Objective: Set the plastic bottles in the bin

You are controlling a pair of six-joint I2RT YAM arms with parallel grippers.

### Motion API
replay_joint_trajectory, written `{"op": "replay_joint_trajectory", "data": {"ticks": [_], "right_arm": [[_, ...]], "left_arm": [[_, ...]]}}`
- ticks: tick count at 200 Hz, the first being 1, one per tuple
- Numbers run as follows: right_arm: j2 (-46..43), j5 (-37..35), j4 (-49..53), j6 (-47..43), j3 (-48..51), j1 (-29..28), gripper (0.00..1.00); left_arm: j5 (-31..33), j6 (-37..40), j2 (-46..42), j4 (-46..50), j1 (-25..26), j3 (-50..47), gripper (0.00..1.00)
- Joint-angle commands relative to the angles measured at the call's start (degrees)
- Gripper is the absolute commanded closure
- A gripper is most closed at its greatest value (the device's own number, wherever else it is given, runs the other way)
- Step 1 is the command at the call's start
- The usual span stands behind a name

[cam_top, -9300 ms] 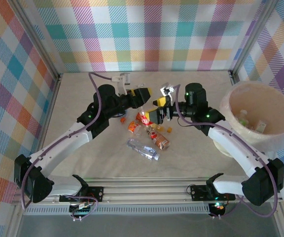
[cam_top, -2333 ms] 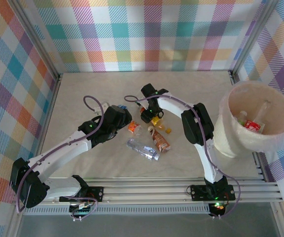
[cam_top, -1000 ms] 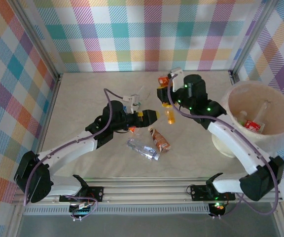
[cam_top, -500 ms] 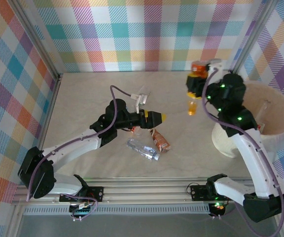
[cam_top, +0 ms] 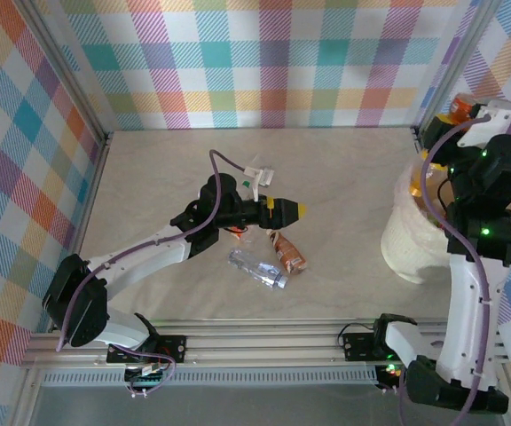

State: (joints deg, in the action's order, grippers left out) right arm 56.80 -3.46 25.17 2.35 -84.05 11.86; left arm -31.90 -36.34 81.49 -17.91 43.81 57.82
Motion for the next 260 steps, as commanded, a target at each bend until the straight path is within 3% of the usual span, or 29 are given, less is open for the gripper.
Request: {"op": "replay_joint_trajectory", "data": {"ticks": [1, 24, 52, 85, 147, 164, 195, 260], "right_arm": [[1.34, -0.63, 1.4, -0.24, 2.35, 5.79, 0.47], [3.0, 4.36, 1.91, 1.9, 4.1, 13.95, 0.46], [4.92, 16.05, 1.47, 4.25, 6.58, 22.3, 0.44], [5.87, 20.01, 3.23, 2.55, 8.06, 22.6, 0.41], [7.0, 20.82, 7.12, 2.84, 10.44, 22.6, 0.37], [7.81, 20.98, 7.92, 2.34, 10.57, 22.52, 0.32], [8.33, 20.73, 9.06, 2.54, 10.55, 22.51, 0.14], [9.37, 17.83, 9.72, 6.16, 9.87, 22.51, 0.07]], "left_arm": [[0.93, 1.67, -1.19, 0.62, 0.58, 1.62, 0.0], [1.85, 2.45, -1.84, 2.26, 0.62, 1.51, 0.0], [2.63, 3.11, -2.31, 3.56, 0.59, 1.38, 0.0], [3.27, 3.44, -2.13, 4.4, 0.57, 1.71, 0.0], [2.53, 3.55, -0.45, 4.25, 0.57, 2.8, 0.0], [2.39, 3.3, -0.2, 3.94, 0.59, 2.82, 0.0], [2.28, 3.5, -0.11, 4.35, 0.59, 3.0, 0.0], [2.81, 3.35, 0.03, 4.38, 0.63, 2.82, 0.0]]}}
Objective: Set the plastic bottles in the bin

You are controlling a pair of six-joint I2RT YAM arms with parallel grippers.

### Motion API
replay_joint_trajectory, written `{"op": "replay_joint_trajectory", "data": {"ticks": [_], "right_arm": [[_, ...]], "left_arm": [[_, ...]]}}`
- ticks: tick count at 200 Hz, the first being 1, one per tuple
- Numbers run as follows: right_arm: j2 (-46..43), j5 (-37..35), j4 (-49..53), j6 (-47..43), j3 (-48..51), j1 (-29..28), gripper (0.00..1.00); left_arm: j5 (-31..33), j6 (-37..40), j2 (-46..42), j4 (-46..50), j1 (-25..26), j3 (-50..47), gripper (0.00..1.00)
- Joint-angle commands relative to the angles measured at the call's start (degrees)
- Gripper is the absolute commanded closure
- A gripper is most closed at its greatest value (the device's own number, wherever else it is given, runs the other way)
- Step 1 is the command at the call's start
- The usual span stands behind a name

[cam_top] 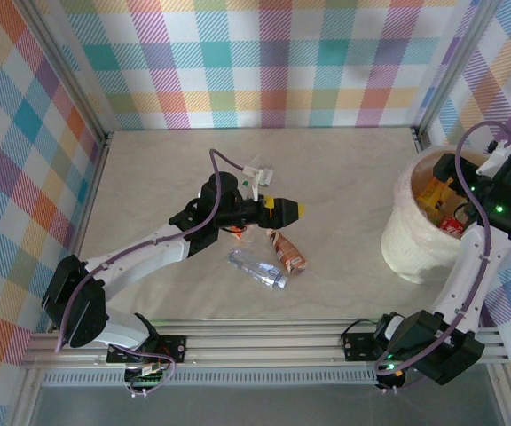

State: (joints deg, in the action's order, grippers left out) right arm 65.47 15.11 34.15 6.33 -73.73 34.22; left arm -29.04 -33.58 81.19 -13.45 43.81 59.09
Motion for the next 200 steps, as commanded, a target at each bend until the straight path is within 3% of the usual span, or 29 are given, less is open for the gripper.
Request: {"op": "replay_joint_trajectory", "data": {"ticks": [1, 35, 71, 110, 155, 176, 200], "right_arm": [[0.75, -0.72, 0.78, 2.23, -0.49, 0.15, 0.07], [1.57, 0.71, 1.27, 4.36, -0.71, 0.06, 0.0], [0.9, 2.37, 2.29, 6.04, -2.07, -1.2, 0.0], [-0.9, 1.58, 3.99, 5.8, -5.31, -8.93, 0.0], [-1.68, -2.53, 2.48, 5.21, -7.2, -23.44, 0.0], [-3.43, -1.64, -1.72, 6.77, -5.31, -27.31, 0.0], [-5.41, 1.8, -5.87, 8.8, -3.04, -29.41, 0.0]], "left_arm": [[-0.01, 0.57, 0.35, -0.08, 0.6, 1.55, 0.0], [1.85, 0.53, 0.22, 0.76, 0.61, 1.49, 0.0], [6.11, 0.41, -0.08, 2.31, 0.64, 0.86, 0.0], [14.22, -1.95, -1.45, 4.19, 0.6, -1.16, 0.0], [29.39, -14.27, -6.57, 9.8, 0.57, -6.92, 0.0], [35.41, -23.18, -9.12, 17.27, 0.62, -9.32, 0.0], [37.65, -30.19, -10.25, 27.63, 0.68, -9.26, 0.0]]}}
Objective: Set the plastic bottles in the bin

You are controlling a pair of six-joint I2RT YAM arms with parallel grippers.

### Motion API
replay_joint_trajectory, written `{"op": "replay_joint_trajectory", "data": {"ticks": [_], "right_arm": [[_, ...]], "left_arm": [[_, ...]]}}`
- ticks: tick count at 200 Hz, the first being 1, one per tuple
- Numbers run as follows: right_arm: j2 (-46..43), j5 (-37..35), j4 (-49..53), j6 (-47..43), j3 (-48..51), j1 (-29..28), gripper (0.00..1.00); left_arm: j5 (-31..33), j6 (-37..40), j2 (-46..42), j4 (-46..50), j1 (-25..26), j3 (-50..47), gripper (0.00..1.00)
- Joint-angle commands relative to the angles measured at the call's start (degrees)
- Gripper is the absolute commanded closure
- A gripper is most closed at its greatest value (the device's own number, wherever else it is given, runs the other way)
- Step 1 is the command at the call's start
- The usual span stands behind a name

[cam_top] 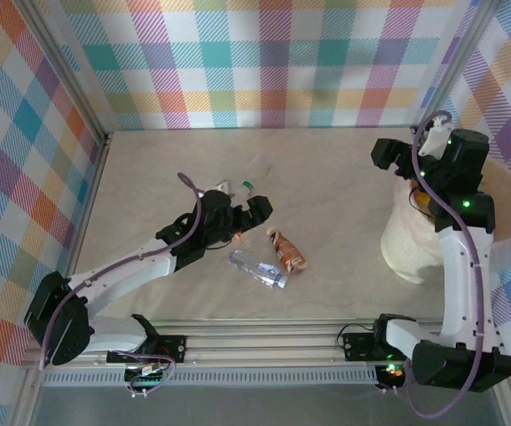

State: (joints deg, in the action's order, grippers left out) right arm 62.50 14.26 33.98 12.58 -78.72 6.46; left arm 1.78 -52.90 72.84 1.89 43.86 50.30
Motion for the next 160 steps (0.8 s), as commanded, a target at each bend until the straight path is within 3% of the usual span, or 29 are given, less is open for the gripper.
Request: {"op": "replay_joint_trajectory", "data": {"ticks": [1, 48, 79, 129, 160], "right_arm": [[-2.5, 2.81, -5.86, 2.67, 2.05, -1.73, 0.0], [-4.96, 11.81, -11.05, 3.38, 5.85, -4.78, 0.0], [-5.08, 20.18, -14.22, -0.94, 9.76, -9.06, 0.0], [-1.9, 14.12, -14.82, -8.42, 13.64, -23.01, 0.0], [-0.38, 11.76, -16.25, -9.27, 15.65, -27.85, 0.0]], "left_arm": [[6.83, -11.15, -1.91, 12.67, 0.63, -0.38, 0.0], [6.05, -21.83, 0.11, 25.7, 1.14, -0.29, 0.0], [4.22, -26.03, 1.54, 25.48, 1.27, -2.34, 0.04], [2.69, -31.93, 6.76, 22.38, 1.73, -3.6, 0.09], [1.87, -36.01, 10.17, 18.36, 1.78, -4.74, 0.12]]}}
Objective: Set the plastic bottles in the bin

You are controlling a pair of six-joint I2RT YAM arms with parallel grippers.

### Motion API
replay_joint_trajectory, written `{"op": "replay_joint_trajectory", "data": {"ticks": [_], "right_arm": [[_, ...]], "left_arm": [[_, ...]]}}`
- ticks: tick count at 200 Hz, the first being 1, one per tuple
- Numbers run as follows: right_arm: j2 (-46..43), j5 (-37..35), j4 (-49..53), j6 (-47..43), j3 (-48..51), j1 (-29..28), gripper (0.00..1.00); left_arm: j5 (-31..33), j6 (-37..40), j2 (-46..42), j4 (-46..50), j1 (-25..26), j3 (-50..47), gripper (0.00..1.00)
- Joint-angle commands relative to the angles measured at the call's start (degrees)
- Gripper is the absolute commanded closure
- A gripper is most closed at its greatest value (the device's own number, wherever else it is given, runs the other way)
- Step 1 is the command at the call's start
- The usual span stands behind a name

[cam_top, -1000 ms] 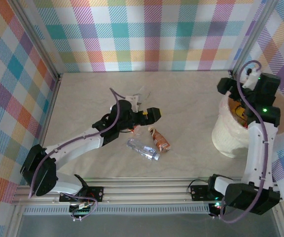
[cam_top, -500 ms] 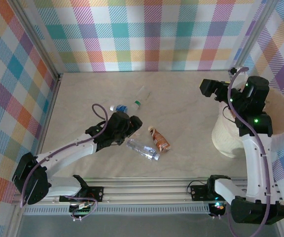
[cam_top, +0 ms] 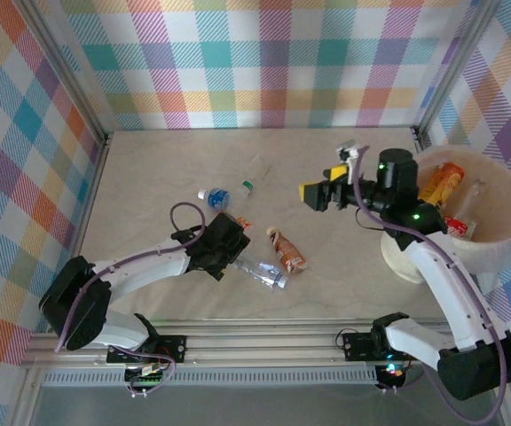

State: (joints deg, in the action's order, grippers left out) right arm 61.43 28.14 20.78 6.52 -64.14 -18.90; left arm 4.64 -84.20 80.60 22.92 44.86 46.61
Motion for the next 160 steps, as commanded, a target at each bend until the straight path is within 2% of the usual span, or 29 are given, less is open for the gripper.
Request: {"op": "replay_joint_trajectory", "data": {"ticks": [1, 38, 83, 132, 160], "right_arm": [[0.7, -2.21, -3.04, -3.29, 1.1, -2.61, 0.0], [0.49, -6.26, -0.74, -5.3, 1.2, -4.27, 0.0], [-1.02, -7.87, 0.56, -6.85, 1.65, -4.57, 0.0], [-2.88, -9.78, -1.71, -4.67, 3.56, -4.57, 0.0], [-3.33, -12.54, -3.06, -3.33, 4.62, -4.58, 0.0]], "left_arm": [[-1.1, -4.77, 2.48, -2.77, 0.81, -1.06, 0.12], [-2.96, -6.54, 6.76, -6.48, 1.29, -2.11, 0.21], [-1.79, -6.85, 10.58, -10.1, 1.4, -2.33, 0.3], [0.34, -5.08, 10.49, -12.02, 1.48, -3.02, 0.47], [1.88, -3.07, 8.78, -12.05, 1.52, -3.15, 0.54]]}}
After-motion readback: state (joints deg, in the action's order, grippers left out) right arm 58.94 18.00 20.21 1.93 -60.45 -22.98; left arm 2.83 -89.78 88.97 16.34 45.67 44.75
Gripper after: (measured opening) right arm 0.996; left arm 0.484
